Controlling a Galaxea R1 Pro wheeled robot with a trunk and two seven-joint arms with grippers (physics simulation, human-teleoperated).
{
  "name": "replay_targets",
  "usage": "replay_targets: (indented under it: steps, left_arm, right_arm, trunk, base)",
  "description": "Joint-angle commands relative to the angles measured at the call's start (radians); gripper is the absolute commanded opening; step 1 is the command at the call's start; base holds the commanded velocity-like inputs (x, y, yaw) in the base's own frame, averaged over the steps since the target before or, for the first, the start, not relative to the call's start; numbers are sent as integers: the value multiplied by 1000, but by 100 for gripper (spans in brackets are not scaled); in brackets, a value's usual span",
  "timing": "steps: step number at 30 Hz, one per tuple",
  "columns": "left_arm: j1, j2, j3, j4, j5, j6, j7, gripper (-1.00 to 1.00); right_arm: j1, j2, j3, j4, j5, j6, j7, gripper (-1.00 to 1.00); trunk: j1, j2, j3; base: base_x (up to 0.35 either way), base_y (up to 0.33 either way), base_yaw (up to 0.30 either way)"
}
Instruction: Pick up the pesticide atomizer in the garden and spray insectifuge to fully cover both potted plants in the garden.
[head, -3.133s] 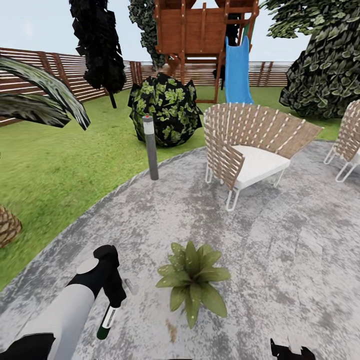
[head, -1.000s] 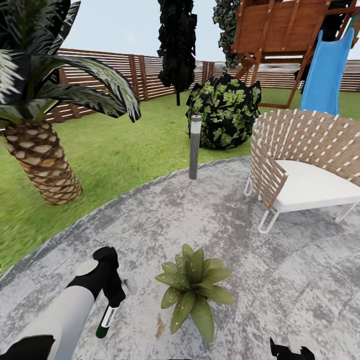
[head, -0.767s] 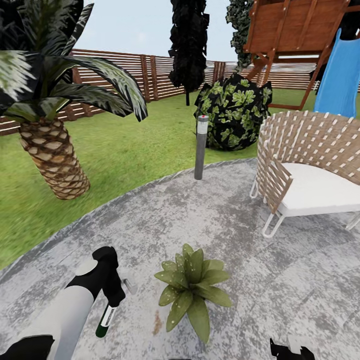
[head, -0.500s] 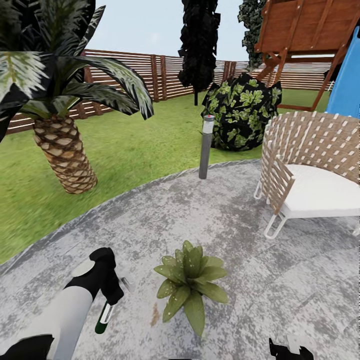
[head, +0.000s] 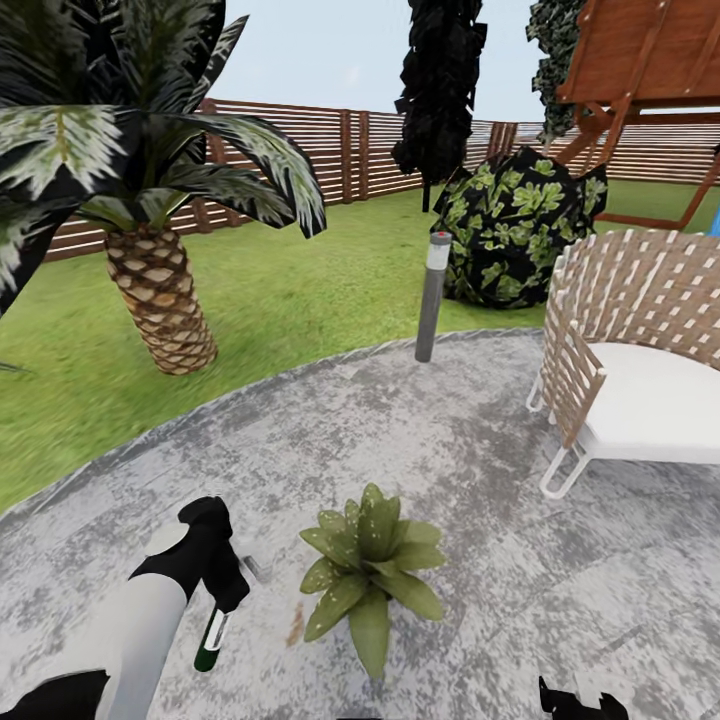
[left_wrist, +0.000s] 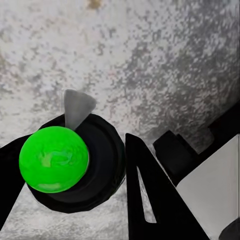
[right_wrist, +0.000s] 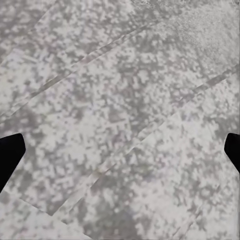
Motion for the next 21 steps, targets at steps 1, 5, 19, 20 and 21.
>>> replay_targets:
  steps: [1,5,19,20,21]
  left_arm:
    - [8,-3,6,6,-7,10,-7,-100]
    - [44,-17,7,33,56,10,-3,-100]
    - [46,-17,-4,34,53,7,-4,-100]
    - [46,-17,-4,34,53,7,-4,-100]
    - [46,-17,-4,34,52,8,-4,-100]
  right_arm:
    - [0,0,9,0,-7,-2,-3,100]
    - [0,0,9,0,-6,-1,-3,100]
    - [0,-6,9,0,-5,-1,-1,100]
    - [0,-8,9,0,-5,-2,-1,100]
    - [0,-9,9,0,-5,-3,-1,100]
  trunk:
    - [0,0,-1]
    - [0,0,-1]
    - [0,0,-1]
    - [0,0,-1]
    - [0,0,-1]
  base:
    - [86,-274,277]
    - [162,-251,277]
    - [-11,-63,176]
    - [-202,-201,1]
    - [-191,-214,1]
